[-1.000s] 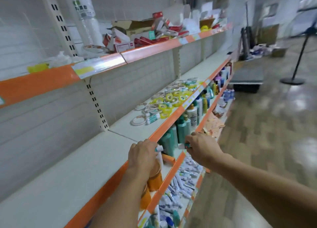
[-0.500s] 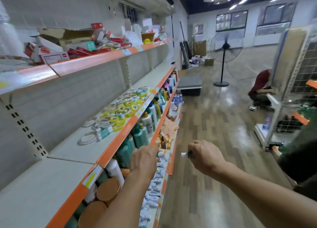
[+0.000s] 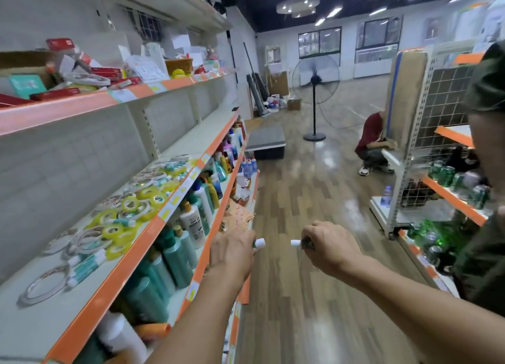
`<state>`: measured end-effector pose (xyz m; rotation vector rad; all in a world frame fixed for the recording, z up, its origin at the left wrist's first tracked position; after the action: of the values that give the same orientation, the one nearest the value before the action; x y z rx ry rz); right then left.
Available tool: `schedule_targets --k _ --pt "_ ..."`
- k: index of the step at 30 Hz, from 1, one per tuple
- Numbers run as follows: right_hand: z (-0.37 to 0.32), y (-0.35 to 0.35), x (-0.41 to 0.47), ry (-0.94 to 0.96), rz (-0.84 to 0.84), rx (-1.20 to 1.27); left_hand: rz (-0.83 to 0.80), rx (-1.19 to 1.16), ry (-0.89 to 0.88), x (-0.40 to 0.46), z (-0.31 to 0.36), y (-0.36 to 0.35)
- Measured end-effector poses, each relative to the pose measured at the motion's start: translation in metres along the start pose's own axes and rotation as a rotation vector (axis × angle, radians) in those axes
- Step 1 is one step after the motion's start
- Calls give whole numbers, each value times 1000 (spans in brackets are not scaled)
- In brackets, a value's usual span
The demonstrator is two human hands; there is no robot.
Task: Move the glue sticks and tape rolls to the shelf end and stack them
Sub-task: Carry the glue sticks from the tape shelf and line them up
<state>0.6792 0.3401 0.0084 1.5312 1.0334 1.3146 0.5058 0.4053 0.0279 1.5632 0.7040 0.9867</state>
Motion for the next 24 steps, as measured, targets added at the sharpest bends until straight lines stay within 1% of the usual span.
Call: schedule_targets --k 7,11,15,18,24 --pt "80 -30 110 -9 -26 15 11 2 -32 133 37 -28" --pt "120 -29 170 -9 -36 23 -4 16 -18 202 51 -35" --pt "147 -28 221 8 -28 18 -27 43 -4 263 59 -41" --pt "166 -34 256 -2 -15 33 -13 84 -9 304 64 -47" --pt "192 -62 326 23 -15 57 -20 72 6 384 59 -76"
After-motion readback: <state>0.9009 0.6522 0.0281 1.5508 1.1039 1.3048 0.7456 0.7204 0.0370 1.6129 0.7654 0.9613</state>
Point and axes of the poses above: each hand's wrist, its own x-axis towards the middle knuckle, its own y-axis out of the back of the hand, z = x × y, the point moved 8 cm from there along x, towards the middle knuckle, and after that the axes turned 3 degrees about y, right-handed, at the moved point
